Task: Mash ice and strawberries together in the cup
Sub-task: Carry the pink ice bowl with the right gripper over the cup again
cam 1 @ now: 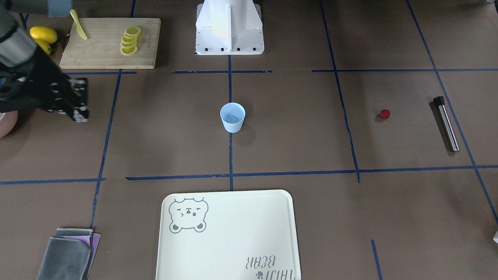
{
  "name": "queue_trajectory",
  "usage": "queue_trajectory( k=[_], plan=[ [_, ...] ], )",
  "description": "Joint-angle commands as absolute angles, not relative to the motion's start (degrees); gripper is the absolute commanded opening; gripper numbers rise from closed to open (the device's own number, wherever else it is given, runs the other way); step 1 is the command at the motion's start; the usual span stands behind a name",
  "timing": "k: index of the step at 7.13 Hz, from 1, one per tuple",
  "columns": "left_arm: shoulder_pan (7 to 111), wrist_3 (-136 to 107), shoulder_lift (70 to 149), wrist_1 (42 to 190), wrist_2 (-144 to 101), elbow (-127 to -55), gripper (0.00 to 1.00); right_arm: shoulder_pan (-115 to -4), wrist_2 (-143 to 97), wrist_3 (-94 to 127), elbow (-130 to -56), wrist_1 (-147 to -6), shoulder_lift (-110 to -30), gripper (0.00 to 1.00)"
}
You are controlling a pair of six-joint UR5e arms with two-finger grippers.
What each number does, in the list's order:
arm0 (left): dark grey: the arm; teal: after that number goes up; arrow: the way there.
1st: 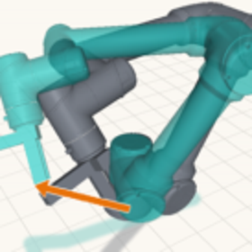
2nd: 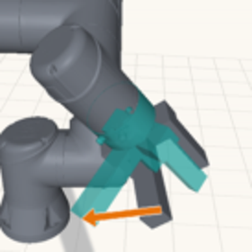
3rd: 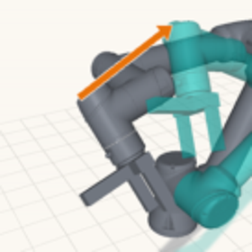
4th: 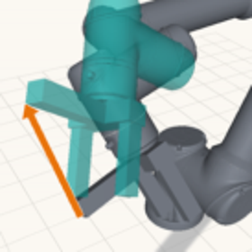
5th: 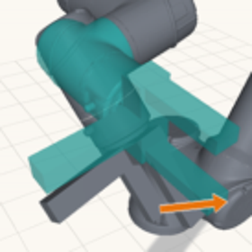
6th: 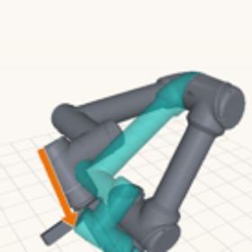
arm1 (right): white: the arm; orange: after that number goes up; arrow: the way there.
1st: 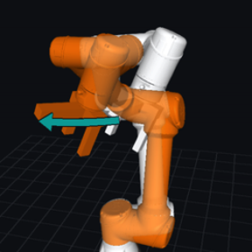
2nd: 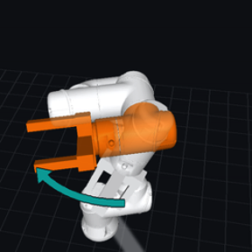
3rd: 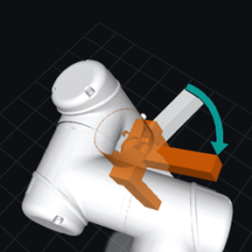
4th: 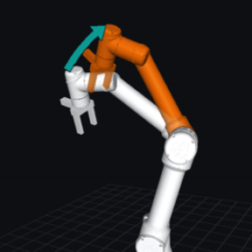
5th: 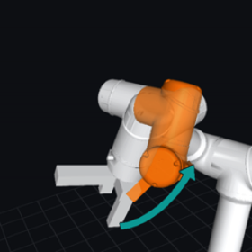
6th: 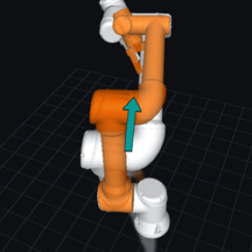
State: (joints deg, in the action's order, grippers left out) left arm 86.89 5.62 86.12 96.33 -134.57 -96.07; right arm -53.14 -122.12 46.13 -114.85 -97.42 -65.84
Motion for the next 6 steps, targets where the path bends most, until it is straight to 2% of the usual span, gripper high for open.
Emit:
queue_trajectory(
  k=[1, 3, 6],
  plan=[
    [86.84, 5.45, 86.13, 96.33, -134.65, -95.98, 1.00, -39.96, -113.06, 62.78, -108.67, -97.47, -53.50, 0.08],
    [86.84, 5.45, 86.13, 96.24, -134.65, -95.98, 1.00, -32.29, -105.50, 71.07, -100.50, -97.47, -44.34, 0.09],
    [86.84, 5.45, 86.13, 96.15, -134.65, -95.98, 1.00, -27.17, -100.74, 73.39, -94.77, -97.38, -41.06, 0.15]
  ],
)
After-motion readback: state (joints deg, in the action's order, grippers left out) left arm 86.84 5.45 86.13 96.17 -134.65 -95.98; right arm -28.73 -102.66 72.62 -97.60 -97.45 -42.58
